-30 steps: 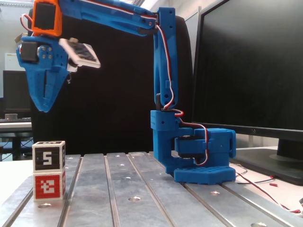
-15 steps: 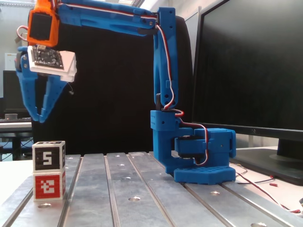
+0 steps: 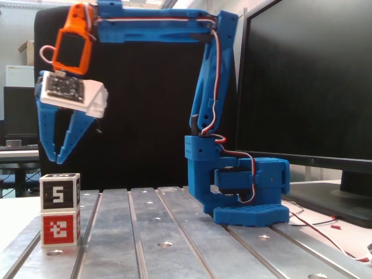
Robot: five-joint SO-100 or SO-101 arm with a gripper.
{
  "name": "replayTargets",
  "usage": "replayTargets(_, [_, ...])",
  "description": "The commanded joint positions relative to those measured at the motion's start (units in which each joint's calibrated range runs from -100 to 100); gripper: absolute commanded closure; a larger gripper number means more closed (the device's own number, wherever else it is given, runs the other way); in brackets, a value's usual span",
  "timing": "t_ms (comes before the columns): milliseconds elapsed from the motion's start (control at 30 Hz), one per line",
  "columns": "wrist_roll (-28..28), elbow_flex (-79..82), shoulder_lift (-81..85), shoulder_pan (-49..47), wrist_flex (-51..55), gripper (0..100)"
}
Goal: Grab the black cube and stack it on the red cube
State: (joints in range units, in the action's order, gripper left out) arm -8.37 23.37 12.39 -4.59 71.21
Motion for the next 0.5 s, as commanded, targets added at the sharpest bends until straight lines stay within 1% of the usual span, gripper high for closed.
replayTargets(0, [1.4, 5.9, 6.9, 0.4, -3.7, 99])
replayTargets(100, [3.6, 11.9, 10.6, 0.6, -7.5, 99])
replayTargets(467, [5.3, 31.3, 26.5, 0.8, -16.6, 99])
